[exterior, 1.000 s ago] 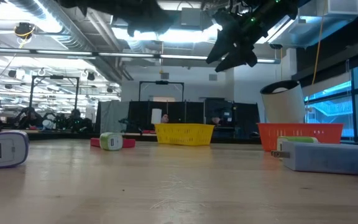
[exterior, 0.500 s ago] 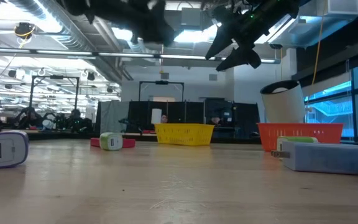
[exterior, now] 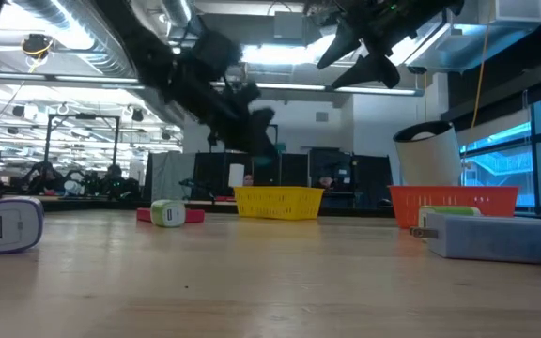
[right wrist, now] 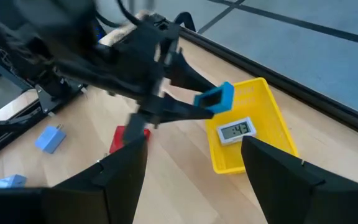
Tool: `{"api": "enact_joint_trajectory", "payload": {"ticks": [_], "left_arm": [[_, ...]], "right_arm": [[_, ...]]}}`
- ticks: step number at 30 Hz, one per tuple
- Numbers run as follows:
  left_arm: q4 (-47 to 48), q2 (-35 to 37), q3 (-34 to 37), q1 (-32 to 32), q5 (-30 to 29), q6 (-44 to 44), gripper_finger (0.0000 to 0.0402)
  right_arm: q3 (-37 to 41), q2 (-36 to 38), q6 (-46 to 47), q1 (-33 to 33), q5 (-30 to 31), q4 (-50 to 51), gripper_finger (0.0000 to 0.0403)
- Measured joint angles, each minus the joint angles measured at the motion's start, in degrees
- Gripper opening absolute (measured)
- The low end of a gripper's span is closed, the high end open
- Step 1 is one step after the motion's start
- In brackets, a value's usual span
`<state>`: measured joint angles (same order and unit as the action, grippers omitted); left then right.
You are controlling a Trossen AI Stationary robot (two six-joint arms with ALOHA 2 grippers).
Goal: Pick & Place Office items
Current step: Put the top light blue digital clock into the yellow bin, then put the right green charger adapter into the orange bin
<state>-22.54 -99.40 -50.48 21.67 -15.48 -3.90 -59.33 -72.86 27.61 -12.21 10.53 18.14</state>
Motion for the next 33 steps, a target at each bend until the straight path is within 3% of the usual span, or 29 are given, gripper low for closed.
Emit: {"api": "enact_joint_trajectory", "payload": {"ticks": [10, 26, 33], "left_arm": [[-9.1, -7.9, 0.0, 3.4, 0.0, 0.0, 0.0159], [-7.2, -7.9, 0.0, 5.1, 0.1, 0.2, 0.0193], [-6.7, -5.3, 0.0, 5.2, 0.0, 0.2, 0.0215]], "right_arm": [[0.0, 0.0, -1.1, 0.0, 0.0, 0.0, 0.0262], [0.0, 0.0, -1.1, 0.0, -0.1, 2.0, 0.0262], [0.0, 0.0, 0.3, 0.2, -5.6, 9.8, 0.0262]]}}
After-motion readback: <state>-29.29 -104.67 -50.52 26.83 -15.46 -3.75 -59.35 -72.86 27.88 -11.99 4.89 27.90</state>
